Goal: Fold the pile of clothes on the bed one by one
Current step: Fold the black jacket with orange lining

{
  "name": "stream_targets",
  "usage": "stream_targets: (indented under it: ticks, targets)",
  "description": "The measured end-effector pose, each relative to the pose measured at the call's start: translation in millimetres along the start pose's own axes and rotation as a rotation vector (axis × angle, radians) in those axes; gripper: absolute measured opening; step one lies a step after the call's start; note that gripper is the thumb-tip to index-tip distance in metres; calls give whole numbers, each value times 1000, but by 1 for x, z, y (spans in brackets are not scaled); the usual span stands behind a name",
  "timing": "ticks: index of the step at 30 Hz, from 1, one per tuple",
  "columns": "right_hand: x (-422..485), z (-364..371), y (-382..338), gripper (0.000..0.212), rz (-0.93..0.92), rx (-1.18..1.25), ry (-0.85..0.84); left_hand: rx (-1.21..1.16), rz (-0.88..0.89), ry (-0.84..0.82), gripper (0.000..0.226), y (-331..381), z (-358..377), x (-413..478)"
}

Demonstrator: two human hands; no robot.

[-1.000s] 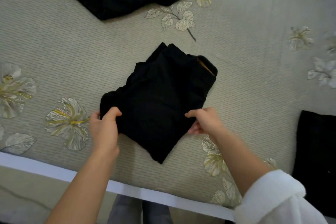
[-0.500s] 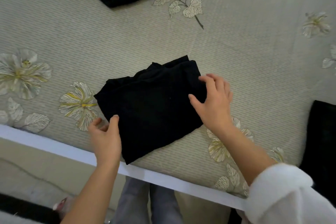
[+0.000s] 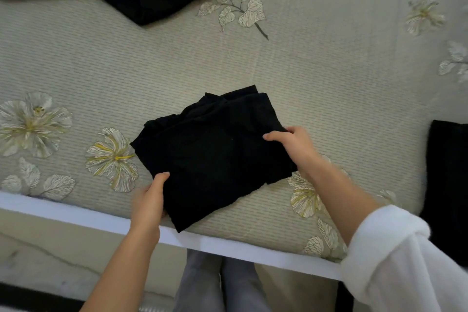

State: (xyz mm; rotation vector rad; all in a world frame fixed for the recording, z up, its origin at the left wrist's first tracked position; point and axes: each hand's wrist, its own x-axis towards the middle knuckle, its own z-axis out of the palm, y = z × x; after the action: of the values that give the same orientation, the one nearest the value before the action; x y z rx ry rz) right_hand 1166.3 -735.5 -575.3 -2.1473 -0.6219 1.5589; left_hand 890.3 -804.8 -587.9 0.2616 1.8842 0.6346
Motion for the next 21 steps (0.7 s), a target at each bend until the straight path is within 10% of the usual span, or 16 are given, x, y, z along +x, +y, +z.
stream_targets:
  ticks: [5, 10, 21]
  targets:
    - [-16, -18, 11, 37, 196, 157, -307, 21, 78, 51, 11, 7, 2, -1]
    - [-33, -43, 27, 29, 155, 325, -214, 108, 293, 49, 11, 38, 27, -7]
    - [-98, -178, 120, 45, 14, 1083, 32, 349, 556, -586, 12, 87, 183, -90]
